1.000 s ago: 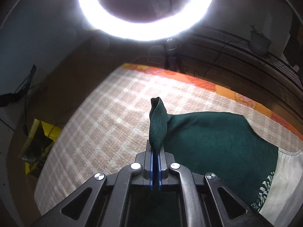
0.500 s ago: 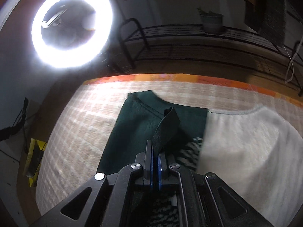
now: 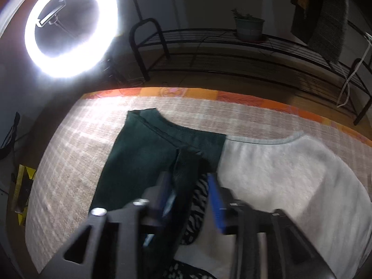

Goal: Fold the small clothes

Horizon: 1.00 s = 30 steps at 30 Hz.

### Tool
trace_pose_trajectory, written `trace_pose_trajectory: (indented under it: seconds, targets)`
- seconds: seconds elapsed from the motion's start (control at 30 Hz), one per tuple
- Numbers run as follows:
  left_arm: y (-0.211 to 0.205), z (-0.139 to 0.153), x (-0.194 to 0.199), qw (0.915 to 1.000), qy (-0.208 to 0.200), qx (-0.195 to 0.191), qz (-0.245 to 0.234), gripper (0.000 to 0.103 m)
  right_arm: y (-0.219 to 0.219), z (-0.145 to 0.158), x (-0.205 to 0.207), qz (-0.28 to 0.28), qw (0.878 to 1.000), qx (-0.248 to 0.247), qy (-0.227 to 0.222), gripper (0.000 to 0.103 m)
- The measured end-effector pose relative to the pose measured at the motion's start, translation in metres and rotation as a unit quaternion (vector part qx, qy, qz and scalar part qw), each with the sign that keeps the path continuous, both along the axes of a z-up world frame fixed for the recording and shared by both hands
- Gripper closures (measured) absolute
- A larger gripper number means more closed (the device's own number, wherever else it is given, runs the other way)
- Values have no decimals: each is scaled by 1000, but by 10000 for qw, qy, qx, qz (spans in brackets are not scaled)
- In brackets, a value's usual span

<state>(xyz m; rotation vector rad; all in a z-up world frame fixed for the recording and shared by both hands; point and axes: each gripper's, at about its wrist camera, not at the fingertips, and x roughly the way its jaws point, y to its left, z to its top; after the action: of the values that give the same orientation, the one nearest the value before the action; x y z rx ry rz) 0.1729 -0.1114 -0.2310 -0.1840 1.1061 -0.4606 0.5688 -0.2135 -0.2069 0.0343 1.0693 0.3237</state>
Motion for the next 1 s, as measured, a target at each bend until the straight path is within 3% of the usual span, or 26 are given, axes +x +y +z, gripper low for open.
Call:
trace_pose_trajectory:
  seconds: [0.2, 0.27, 0.3, 0.47, 0.7, 0.87, 1.0]
  targets:
    - [6, 14, -22, 9986, -82, -349, -396, 94, -49, 35, -30, -336, 9992, 29, -195, 47]
    - [4, 19, -31, 9967, -96, -501, -630, 68, -66, 48, -45, -438, 9987, 72, -254, 47]
    - [2, 22, -37, 9953, -77, -617, -736, 65, -75, 55, -53, -500, 9983, 120, -281, 46]
    - [-3, 44, -60, 9912, -456, -686, -1033, 65, -108, 90, -96, -745, 9958, 254, -470, 46]
    - [24, 69, -94, 9855, -884, -765, -1232, 65, -143, 146, -178, -815, 9920, 385, -881, 46]
    - [49, 80, -102, 9868, -1281, -433, -887, 65, -164, 175, -245, -913, 9868, 599, -1194, 46]
    - [58, 78, -94, 9880, -1474, 29, -451, 65, -175, 177, -293, -943, 9834, 735, -1368, 46]
